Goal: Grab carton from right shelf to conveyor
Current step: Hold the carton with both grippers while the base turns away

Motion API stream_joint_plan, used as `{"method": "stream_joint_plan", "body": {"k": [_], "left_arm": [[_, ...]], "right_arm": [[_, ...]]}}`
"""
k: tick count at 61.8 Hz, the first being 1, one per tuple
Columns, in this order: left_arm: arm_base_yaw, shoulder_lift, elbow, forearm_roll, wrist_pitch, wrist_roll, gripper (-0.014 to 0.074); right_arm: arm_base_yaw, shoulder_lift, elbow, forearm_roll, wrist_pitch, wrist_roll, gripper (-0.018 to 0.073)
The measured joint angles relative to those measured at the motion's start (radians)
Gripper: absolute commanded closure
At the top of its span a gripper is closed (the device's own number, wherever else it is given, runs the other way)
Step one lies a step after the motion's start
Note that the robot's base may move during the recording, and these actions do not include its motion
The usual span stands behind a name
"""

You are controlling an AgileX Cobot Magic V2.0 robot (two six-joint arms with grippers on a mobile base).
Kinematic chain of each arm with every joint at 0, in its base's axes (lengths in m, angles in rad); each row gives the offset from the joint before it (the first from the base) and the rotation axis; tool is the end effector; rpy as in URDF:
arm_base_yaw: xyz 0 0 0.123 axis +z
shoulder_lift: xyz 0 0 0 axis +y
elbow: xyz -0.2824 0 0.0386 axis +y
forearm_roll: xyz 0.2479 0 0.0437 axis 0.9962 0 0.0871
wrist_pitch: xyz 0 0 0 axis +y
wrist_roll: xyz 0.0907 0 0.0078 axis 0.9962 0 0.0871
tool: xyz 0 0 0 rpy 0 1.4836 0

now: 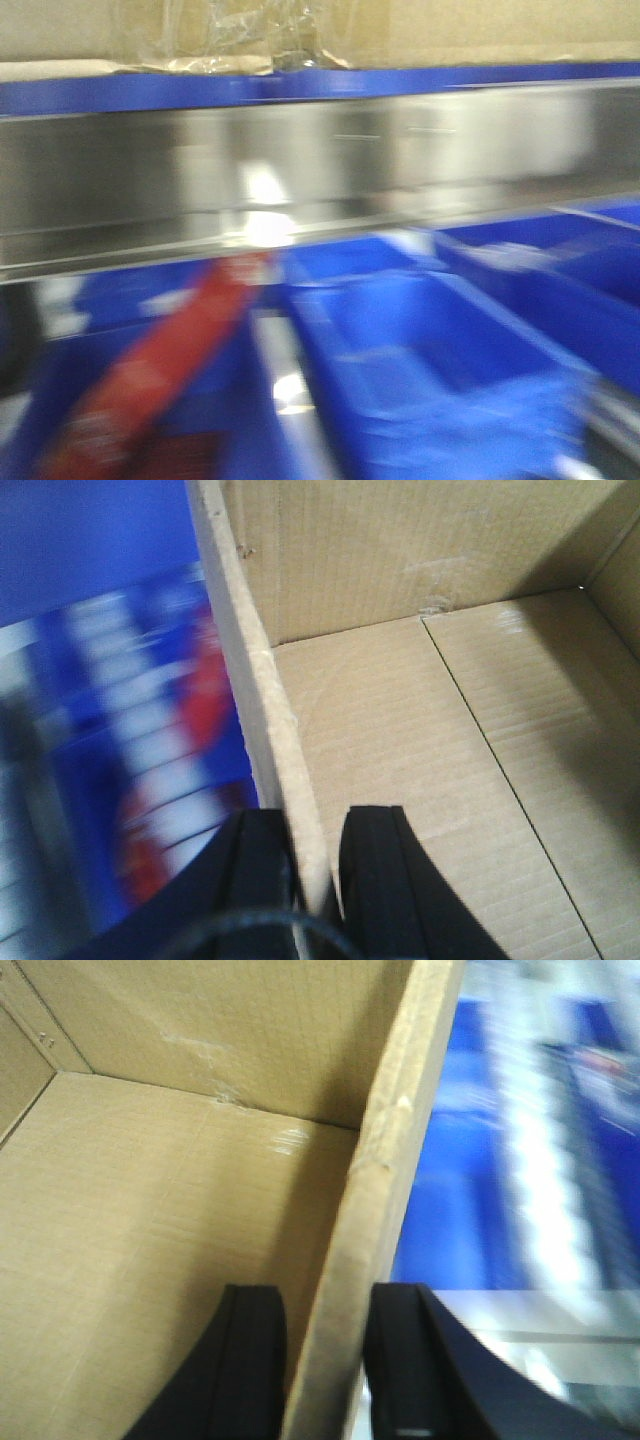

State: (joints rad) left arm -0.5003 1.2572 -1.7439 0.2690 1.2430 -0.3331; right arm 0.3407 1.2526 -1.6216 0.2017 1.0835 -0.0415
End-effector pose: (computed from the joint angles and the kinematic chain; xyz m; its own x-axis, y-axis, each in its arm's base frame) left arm 0.2022 -0.0844 0.5041 -0.5906 0.0558 -0.8051 0.1510 0.9876 -0.0424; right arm 0.2177 0.0943 0.4814 -0.5710 -0.1461 -0.8079 -0.4346 0.8886 0.1465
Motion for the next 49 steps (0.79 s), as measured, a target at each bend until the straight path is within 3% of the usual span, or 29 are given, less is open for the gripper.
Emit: {"method": "stream_joint_plan", "body": {"k": [49], "left_arm": [[0.0,0.0,0.0,0.0,0.0,0.0,0.0617]], "right_arm": [[0.0,0.0,0.0,0.0,0.0,0.0,0.0626]]}}
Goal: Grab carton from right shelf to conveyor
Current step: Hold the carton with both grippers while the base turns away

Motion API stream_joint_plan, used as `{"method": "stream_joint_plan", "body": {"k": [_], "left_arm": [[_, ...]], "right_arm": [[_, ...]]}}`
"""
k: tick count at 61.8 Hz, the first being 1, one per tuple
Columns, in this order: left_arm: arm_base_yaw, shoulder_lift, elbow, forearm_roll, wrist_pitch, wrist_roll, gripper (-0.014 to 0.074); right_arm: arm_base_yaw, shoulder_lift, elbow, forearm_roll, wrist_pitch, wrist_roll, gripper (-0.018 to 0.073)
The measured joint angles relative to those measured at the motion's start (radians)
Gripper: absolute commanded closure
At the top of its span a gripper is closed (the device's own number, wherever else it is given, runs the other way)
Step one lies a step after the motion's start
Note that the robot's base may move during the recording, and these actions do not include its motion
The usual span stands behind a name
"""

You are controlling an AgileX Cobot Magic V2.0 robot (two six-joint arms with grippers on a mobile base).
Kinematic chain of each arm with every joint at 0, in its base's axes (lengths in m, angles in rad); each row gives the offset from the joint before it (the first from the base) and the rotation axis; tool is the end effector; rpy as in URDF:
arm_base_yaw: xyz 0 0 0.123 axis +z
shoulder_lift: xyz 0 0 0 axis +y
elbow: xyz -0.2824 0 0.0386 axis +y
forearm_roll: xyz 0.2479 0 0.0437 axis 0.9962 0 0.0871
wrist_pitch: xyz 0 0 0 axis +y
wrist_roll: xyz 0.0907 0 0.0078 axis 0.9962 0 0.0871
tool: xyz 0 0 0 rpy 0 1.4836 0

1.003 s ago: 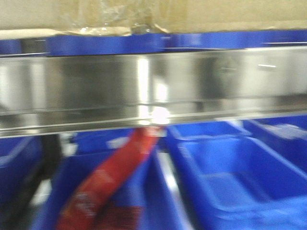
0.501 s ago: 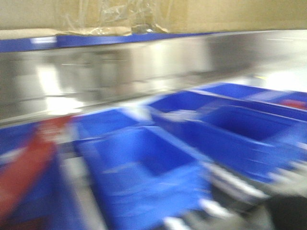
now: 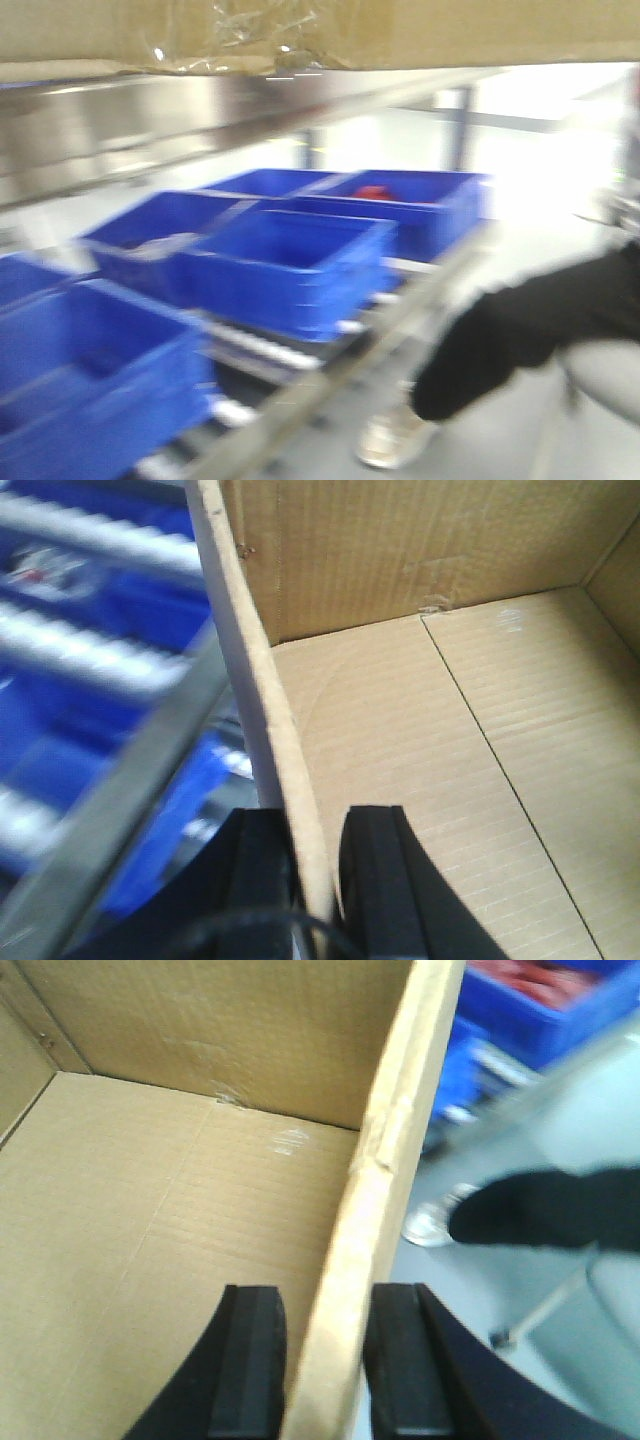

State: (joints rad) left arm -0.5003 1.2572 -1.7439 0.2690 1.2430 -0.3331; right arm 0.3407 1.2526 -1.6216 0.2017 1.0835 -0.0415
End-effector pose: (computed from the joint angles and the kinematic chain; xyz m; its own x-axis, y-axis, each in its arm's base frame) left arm 0.2022 -0.0844 0.5041 -0.5906 0.0558 -0.8051 0.1510 0.9876 -0.0424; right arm 0.2177 0.0943 0.4814 -0.5710 -0.1461 -0.8079 -0.4346 0.8886 0.1465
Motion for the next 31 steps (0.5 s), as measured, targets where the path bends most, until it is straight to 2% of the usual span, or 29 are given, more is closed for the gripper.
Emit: {"method": "stream_joint_plan", "body": {"k": [31], "left_arm": [[0.0,0.0,0.0,0.0,0.0,0.0,0.0617]], "right_arm": [[0.0,0.0,0.0,0.0,0.0,0.0,0.0626]]}}
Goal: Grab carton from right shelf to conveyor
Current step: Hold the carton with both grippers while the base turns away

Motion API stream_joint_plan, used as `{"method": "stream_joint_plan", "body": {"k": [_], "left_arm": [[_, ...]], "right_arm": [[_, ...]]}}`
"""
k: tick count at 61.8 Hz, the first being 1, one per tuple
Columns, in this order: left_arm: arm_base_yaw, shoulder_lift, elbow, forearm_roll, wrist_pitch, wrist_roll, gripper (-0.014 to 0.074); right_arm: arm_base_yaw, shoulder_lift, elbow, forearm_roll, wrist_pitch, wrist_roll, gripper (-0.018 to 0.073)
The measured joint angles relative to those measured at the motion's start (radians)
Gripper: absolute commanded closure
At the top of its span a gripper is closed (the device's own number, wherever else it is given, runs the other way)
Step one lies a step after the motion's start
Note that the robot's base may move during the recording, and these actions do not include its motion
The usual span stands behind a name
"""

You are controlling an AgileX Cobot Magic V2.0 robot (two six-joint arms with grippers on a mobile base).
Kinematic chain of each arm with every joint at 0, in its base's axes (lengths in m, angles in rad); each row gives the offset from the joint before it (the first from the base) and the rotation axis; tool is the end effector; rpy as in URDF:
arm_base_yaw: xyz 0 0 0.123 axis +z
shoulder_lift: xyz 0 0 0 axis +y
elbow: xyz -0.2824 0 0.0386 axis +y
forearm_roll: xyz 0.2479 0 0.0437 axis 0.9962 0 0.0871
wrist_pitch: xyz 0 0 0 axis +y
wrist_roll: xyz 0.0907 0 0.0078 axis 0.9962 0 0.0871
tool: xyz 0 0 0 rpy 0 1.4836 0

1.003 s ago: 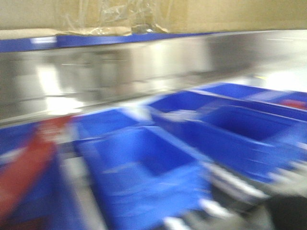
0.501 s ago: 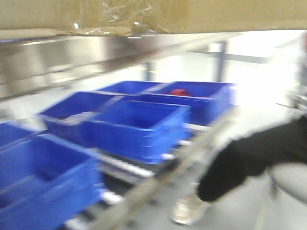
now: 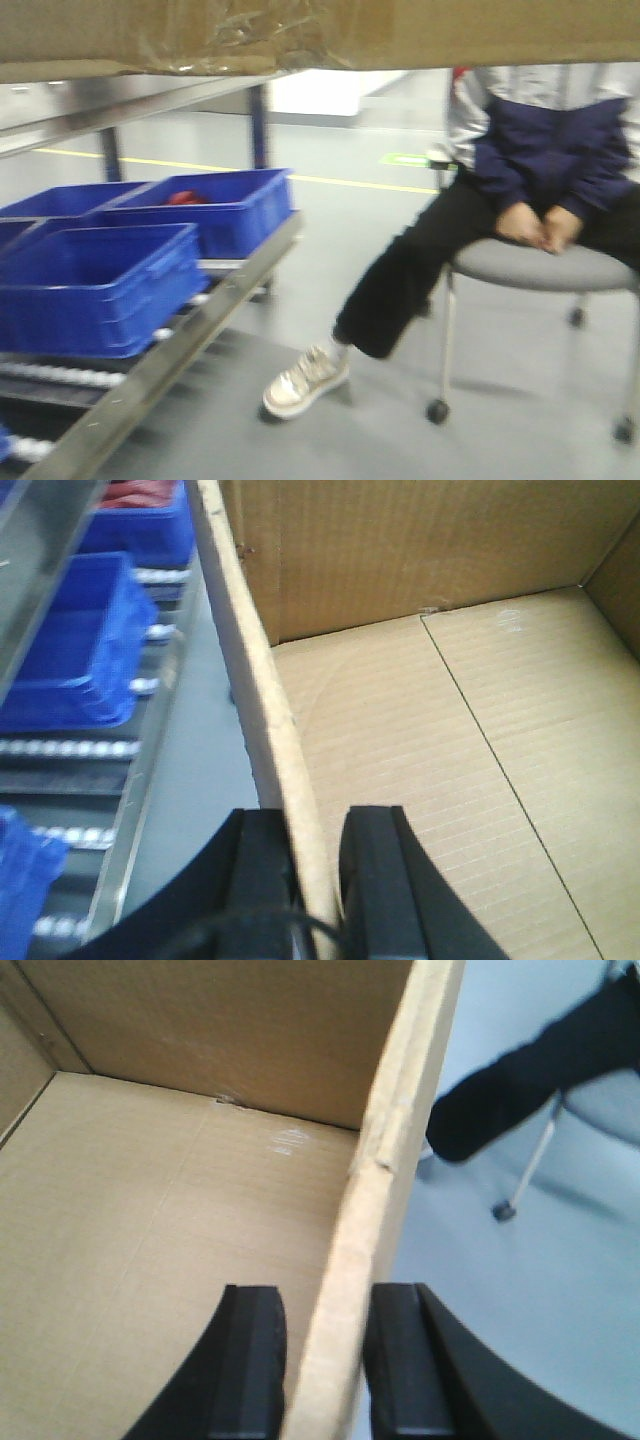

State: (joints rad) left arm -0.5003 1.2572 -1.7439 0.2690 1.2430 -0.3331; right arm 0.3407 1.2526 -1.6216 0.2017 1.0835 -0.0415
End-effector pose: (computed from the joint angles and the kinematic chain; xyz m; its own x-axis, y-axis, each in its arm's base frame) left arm 0.2022 -0.0844 0.5041 -0.5906 0.0558 -0.8051 0.1510 0.9876 -0.0424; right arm 0.2177 0.0943 0.4814 -0.5710 -0.1461 -0.8079 -0.4346 0.8886 0.1465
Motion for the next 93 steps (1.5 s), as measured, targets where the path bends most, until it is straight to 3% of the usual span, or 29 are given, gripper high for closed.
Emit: {"method": "stream_joint_plan", "body": {"k": [93], "left_arm": [[0.0,0.0,0.0,0.002,0.0,0.0,0.0617]], "right_arm": [[0.0,-0.004,0.0,0.0,0.0,0.0,0.0626]]}}
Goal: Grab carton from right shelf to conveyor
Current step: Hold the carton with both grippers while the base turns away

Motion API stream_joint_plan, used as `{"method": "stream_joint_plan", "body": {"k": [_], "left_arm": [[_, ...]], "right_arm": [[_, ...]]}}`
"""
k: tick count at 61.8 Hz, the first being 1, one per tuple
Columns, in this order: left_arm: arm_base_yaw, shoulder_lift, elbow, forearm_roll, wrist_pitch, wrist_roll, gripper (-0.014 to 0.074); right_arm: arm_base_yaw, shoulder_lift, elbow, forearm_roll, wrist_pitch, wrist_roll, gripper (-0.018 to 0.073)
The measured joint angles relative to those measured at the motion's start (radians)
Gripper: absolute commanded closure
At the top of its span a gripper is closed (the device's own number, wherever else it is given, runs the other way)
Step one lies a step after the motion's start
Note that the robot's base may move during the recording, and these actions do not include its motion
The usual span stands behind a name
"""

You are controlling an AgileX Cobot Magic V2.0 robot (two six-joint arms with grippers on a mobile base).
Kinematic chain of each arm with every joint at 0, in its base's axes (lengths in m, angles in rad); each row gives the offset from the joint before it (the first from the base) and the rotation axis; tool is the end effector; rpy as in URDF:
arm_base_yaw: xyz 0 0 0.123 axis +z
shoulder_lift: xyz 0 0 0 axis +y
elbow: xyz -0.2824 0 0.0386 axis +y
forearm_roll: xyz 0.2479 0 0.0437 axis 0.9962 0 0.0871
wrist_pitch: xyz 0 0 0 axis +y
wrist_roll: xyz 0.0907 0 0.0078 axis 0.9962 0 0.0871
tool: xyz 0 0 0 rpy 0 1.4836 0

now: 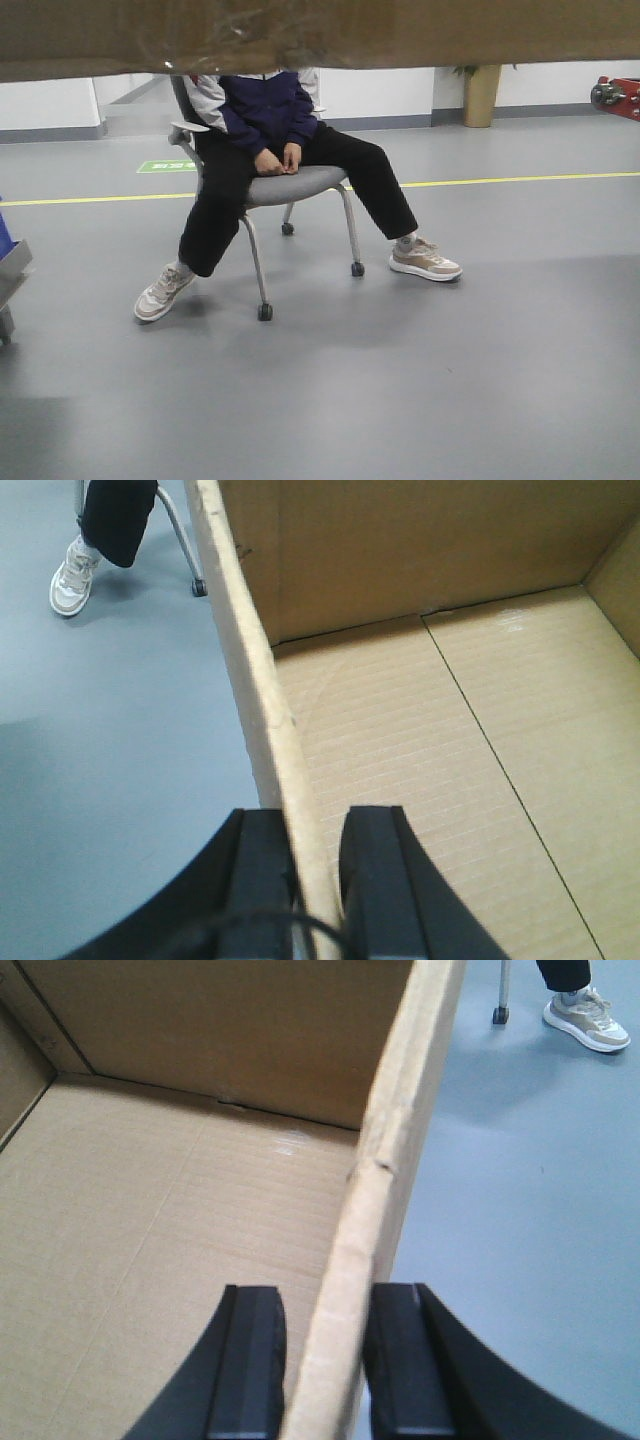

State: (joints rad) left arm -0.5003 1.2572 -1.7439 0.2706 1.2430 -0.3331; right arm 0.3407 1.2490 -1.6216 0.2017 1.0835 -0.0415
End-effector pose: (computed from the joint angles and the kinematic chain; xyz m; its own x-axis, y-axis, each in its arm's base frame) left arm 0.2023 -0.0843 0.5042 -0.5901 0.0562 -0.8054 0.1502 0.9878 -0.0411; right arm 0.2165 0.0939 0.4822 -0.5682 -0.1451 -0.8100 -0.4351 0.8885 0.1460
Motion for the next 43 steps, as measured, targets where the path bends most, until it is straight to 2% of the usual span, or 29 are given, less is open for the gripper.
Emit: {"method": "stream_joint_plan", "body": {"k": [43], "left_arm": [[0.0,0.0,0.0,0.0,0.0,0.0,0.0617]], "right_arm": [[0.0,0.0,0.0,0.0,0.0,0.0,0.0626]]}}
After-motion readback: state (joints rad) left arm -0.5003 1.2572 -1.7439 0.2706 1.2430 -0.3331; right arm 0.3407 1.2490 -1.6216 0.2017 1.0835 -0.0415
